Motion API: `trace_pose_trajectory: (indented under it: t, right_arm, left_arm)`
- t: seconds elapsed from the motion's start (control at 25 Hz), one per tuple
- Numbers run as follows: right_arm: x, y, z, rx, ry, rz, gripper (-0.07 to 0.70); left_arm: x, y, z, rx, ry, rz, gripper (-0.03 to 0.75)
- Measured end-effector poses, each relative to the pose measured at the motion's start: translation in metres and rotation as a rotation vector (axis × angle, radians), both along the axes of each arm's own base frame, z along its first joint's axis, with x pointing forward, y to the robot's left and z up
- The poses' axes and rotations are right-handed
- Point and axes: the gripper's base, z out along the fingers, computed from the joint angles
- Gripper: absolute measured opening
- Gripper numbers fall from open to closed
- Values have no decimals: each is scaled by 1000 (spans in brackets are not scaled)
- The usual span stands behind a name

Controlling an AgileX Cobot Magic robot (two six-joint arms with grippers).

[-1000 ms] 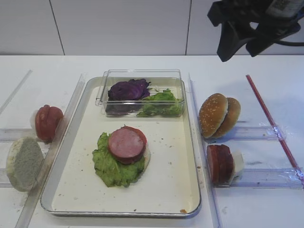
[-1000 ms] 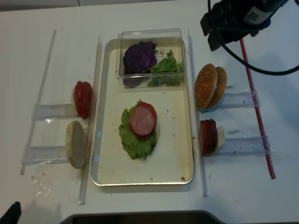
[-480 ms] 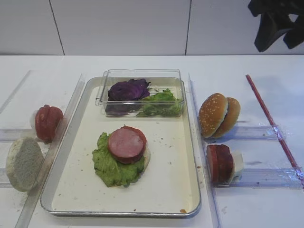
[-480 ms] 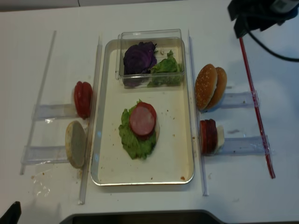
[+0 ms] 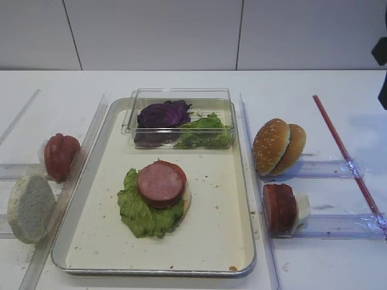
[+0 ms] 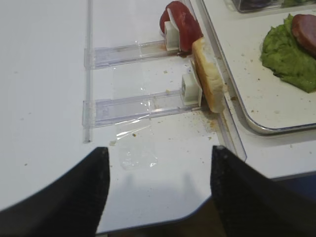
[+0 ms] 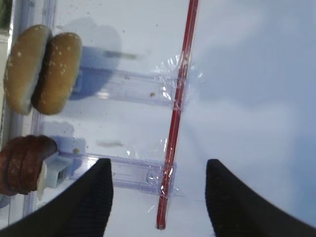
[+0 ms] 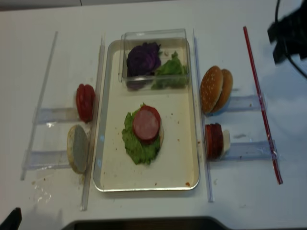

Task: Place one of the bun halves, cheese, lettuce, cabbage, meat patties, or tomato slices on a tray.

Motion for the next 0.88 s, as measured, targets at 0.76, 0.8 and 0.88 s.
trace_pose_trajectory:
  t: [0.76,0.8,0.88]
  right_arm:
    - [-109,-5,10,-16,-136,2,436]
    - [-113,-5,8,-16,-139,2,436]
    - [-122,-5,5,-16,-146,3,436]
  left_arm:
    - [0,0,0,0,0,0,407]
    - [0,0,0,0,0,0,407]
    - [0,0,0,0,0,0,407]
